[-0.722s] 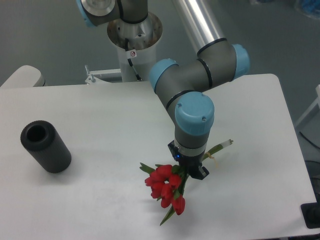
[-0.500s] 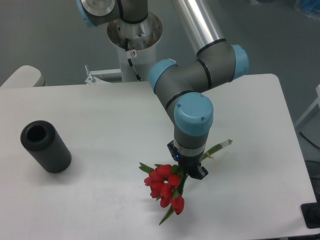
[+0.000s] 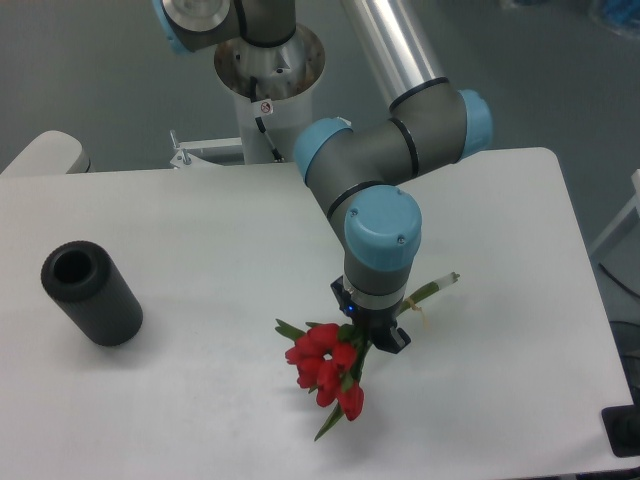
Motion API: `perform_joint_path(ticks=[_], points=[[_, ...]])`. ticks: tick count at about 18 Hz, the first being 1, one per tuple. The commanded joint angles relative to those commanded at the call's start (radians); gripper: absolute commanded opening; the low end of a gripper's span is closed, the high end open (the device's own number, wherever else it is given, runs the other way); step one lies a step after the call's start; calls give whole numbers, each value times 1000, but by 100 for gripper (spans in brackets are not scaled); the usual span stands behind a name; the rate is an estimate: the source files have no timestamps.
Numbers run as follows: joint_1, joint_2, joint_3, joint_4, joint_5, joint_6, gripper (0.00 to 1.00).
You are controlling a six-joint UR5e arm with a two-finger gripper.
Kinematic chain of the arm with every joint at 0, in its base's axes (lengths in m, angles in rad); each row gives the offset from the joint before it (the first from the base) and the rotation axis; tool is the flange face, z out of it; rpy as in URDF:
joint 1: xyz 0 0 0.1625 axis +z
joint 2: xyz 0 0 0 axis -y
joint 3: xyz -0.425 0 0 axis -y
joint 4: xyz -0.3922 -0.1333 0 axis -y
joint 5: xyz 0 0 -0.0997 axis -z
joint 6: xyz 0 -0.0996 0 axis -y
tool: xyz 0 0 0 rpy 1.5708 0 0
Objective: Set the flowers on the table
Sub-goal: 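Lower the held red tulips toward the table surface with the gripper, then open the gripper to release the tulips onto the table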
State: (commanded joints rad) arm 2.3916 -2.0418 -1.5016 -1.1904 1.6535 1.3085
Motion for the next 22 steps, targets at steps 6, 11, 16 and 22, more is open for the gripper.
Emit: perform_joint_path(ticks=[6,11,16,22], points=[[-5,55,-123,12,0,92,8],[-5,57,-161,20,2,103,17],[-5,54,-192,61,-1,103,94],[4,57,-207,138,0,107,100]])
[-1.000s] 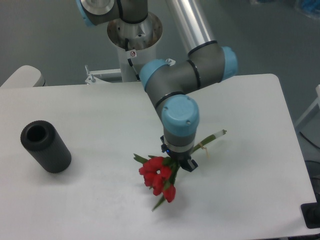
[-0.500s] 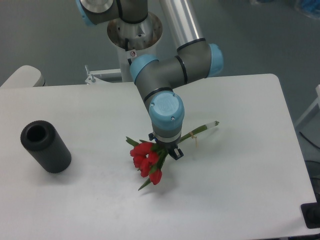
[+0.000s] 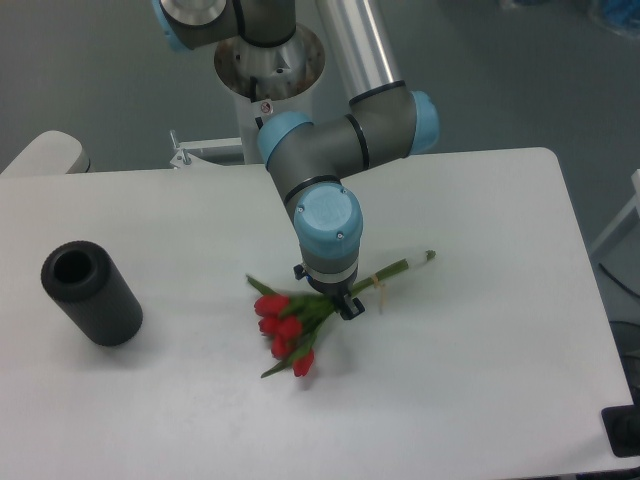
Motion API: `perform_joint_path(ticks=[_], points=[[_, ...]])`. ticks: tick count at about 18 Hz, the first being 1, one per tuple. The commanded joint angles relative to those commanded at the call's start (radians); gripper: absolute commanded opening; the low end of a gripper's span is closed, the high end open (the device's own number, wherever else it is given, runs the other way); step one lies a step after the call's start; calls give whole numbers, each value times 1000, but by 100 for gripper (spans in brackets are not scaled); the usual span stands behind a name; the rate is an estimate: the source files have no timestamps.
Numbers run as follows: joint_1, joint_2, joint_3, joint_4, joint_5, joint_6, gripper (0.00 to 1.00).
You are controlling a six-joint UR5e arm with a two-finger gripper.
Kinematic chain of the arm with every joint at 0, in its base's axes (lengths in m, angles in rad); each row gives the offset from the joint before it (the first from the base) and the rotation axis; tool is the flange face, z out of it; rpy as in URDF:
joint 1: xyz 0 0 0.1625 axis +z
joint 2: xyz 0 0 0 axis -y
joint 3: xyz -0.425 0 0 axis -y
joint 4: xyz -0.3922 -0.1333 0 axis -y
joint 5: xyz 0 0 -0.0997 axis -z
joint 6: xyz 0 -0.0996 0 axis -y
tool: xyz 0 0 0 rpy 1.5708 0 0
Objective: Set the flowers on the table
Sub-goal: 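Open the gripper to release the tulips onto the table, then lift the open gripper up away from the tulips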
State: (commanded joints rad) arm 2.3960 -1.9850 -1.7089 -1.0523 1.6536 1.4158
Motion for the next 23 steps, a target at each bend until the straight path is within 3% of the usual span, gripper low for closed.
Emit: perform_joint_path(ticks=[7,11,23], points=[[6,-6,38,-2,0,8,100],[17,-21,95,-17,-2,14,100],[55,-156,297,-54,-5,51,100]])
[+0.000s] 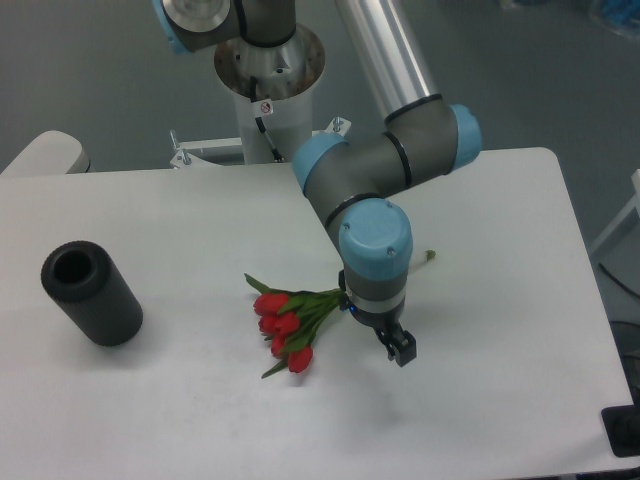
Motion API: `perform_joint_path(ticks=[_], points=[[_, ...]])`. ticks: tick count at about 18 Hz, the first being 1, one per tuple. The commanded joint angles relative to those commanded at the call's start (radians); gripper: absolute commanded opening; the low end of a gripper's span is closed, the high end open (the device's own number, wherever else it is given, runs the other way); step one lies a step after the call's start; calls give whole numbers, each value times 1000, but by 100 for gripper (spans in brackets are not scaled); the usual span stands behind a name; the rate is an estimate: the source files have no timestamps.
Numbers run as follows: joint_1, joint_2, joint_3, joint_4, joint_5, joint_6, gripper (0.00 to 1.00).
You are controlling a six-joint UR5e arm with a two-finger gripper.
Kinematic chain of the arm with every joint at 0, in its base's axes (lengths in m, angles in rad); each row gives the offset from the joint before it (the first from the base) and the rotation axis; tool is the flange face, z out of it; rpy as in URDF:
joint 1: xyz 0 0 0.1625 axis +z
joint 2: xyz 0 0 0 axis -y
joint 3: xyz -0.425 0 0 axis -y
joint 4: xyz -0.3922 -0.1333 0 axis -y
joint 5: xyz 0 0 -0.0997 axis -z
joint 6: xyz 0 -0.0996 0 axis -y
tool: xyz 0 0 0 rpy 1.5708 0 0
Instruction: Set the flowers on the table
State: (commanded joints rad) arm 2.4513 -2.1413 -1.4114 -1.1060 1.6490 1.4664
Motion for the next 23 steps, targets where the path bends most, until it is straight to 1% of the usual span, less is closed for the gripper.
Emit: perform_joint_path(ticks=[10,23], points=[[21,-61,77,-2,-5,61,100],[32,-65,72,2,-9,74,100]])
